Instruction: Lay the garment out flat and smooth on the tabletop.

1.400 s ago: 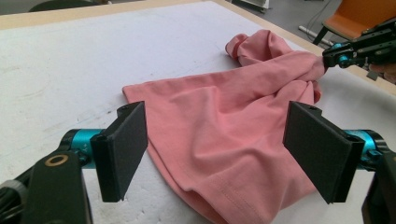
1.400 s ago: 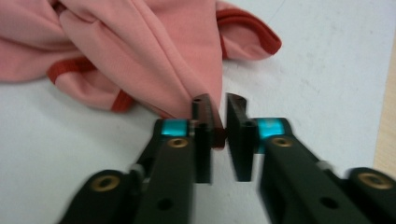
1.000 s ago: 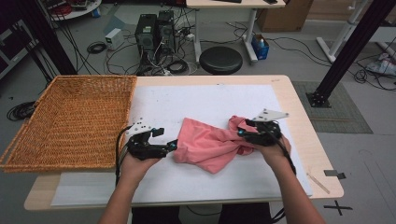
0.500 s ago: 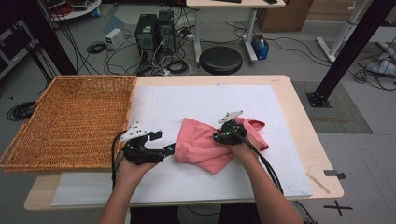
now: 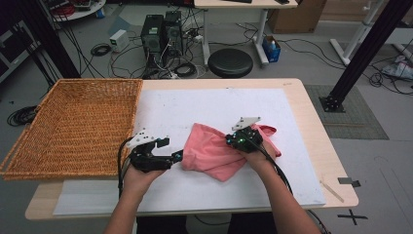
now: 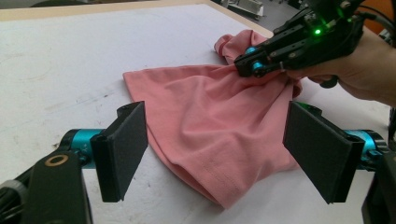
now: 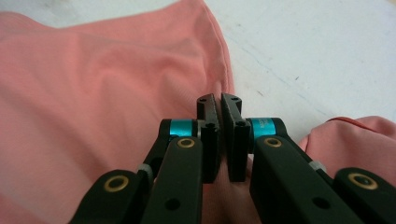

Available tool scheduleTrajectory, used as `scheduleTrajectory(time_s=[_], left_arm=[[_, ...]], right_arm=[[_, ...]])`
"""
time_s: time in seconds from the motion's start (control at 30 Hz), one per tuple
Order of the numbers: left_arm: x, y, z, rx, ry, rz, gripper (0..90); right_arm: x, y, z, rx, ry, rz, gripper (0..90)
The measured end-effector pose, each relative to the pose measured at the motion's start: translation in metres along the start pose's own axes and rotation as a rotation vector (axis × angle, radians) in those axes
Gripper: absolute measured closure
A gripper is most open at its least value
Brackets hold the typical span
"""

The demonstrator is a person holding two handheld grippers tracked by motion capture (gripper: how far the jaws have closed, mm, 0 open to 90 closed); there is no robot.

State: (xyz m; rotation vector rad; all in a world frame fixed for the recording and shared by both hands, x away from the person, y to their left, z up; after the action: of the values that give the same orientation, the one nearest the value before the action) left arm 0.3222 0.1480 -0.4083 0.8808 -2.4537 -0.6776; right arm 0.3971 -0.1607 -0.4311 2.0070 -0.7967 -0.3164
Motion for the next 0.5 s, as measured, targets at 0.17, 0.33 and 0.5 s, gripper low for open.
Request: scheduleTrajectory(time_s=[0.17,0.33,0.5], left_arm=[[0.000,-0.001,0.000,-0.001,0.004,0.004,22.1],[-0.001,-0.003,0.000,-0.004,0.003,0.006,22.2],[-0.001,-0.004,0.000,0.000,0.004,0.000,22.2]], right_arm=[[-0.001,0.011,0.003,0.027,0.001,-0.002,86.8],[-0.002,0.024,0.008,0.066,0.004,-0.008,86.8],[-0.007,0.035,0.018,0.103,0.011,-0.016,86.8]])
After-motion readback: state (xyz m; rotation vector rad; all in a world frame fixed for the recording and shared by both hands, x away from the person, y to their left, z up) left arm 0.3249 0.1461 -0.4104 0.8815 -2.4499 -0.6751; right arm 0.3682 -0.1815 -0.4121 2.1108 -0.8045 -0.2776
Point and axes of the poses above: each handheld gripper's, and its own axes: y roughly backward along the jaws, z roughly out of its underside, x roughly to its right, the point moved 2 cm from there along -y, roughly forward along the jaws, and after that the axes turned 14 degrees about -x, right-handed, at the moved point
